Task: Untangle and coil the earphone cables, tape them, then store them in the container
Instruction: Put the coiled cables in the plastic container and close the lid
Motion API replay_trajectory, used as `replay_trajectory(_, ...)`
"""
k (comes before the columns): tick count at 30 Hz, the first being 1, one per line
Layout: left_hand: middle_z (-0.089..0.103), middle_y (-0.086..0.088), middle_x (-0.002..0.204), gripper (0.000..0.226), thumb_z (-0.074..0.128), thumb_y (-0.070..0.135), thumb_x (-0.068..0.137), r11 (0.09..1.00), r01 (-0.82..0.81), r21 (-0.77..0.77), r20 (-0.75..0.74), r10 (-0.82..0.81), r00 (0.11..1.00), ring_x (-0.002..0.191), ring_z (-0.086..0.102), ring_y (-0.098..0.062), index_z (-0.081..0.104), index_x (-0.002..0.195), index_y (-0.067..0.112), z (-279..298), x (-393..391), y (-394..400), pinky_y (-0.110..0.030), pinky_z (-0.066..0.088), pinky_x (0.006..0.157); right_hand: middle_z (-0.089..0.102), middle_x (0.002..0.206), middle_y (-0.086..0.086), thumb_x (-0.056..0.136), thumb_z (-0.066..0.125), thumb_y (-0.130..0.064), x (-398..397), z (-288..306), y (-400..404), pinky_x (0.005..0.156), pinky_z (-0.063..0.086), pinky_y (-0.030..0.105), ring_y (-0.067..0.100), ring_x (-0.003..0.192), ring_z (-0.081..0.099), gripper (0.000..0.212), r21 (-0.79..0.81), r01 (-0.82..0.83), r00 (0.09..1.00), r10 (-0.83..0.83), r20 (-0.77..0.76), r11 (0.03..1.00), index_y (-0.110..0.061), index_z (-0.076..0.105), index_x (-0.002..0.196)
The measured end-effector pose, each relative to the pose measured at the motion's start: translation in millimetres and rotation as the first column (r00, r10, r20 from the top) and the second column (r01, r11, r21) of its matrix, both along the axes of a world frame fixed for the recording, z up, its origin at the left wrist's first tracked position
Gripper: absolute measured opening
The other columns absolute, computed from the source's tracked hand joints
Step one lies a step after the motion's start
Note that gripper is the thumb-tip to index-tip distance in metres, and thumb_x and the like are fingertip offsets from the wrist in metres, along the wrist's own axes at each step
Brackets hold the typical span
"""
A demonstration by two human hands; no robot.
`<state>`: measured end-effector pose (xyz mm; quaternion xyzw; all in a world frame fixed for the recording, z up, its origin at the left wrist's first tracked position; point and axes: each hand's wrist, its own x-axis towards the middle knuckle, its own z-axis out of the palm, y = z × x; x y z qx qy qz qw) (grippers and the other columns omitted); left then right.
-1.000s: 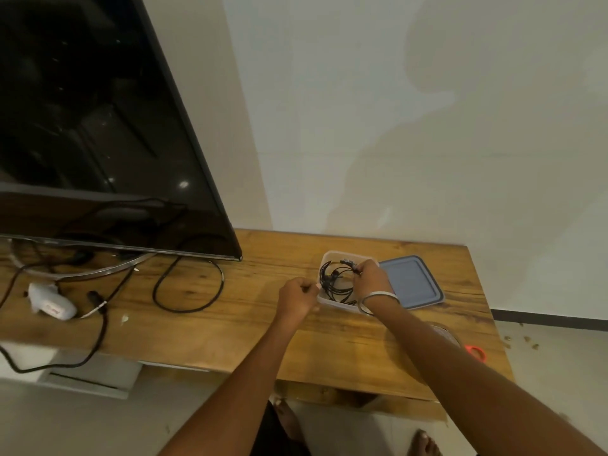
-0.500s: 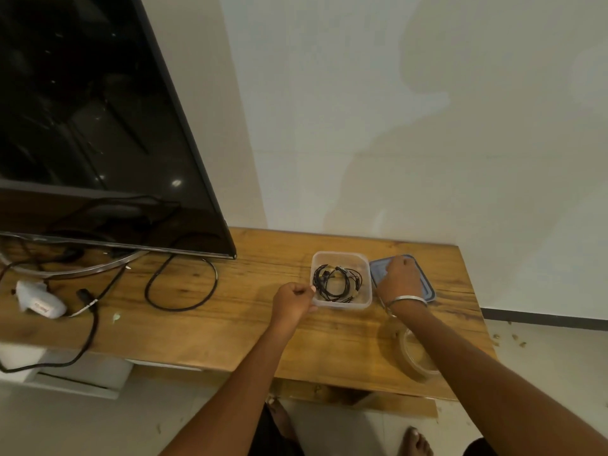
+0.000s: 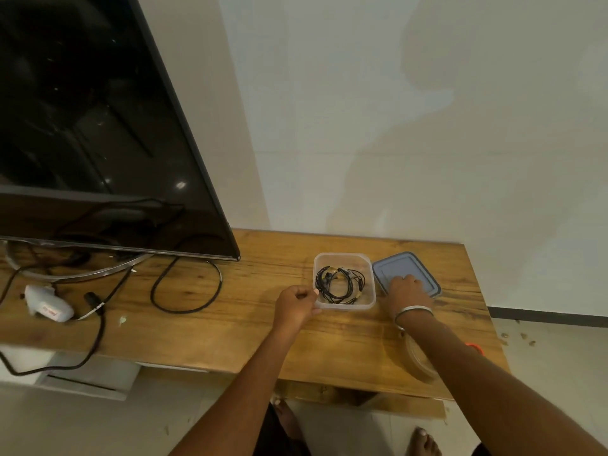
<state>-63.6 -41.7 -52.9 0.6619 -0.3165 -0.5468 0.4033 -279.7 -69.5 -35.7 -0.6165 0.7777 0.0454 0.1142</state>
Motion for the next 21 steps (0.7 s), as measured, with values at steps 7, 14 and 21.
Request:
replay_trajectory(7,0.065,-0.011,0.093,0.012,0.064,0.011,0.092,1.000,-0.001,-0.001,-0.022,0.001,1.000,0.085,0.068,-0.024,0.063,0.101,0.003,1,-1,2,-0.022,0.059,0.065,0.057,0.104,0.016,0.090,0.043,-0.009,-16,36,-1,0.067,0.050,0.038,0.033,0.089,0.061,0.020,-0.315,-0.100,0.995,0.094,-0.035,0.944,-0.005,0.047,0.109)
replay_trajectory(14,0.062,-0.011,0.093,0.010,0.061,0.007,0.094,1.000,0.005,-0.013,-0.016,-0.005,1.000,0.082,0.065,-0.019,0.061,0.102,0.001,1,-5,6,-0.030,0.060,0.074,0.046,0.123,0.022,0.085,0.052,0.008,-13,66,-5,0.082,0.049,0.039,0.037,0.108,0.052,0.047,-0.464,0.306,0.850,-0.019,0.527,0.831,0.003,0.040,0.130)
replay_trajectory(21,0.059,-0.008,0.097,0.019,0.061,0.007,0.093,0.999,0.001,-0.032,-0.026,-0.002,1.000,0.082,0.064,-0.018,0.058,0.111,0.002,3,-7,10,-0.032,0.060,0.074,0.060,0.117,0.019,0.084,0.046,0.011,13,47,6,0.083,0.049,0.039,0.037,0.105,0.057,0.043,-0.223,0.301,0.767,-0.096,0.634,0.927,-0.001,0.055,0.123)
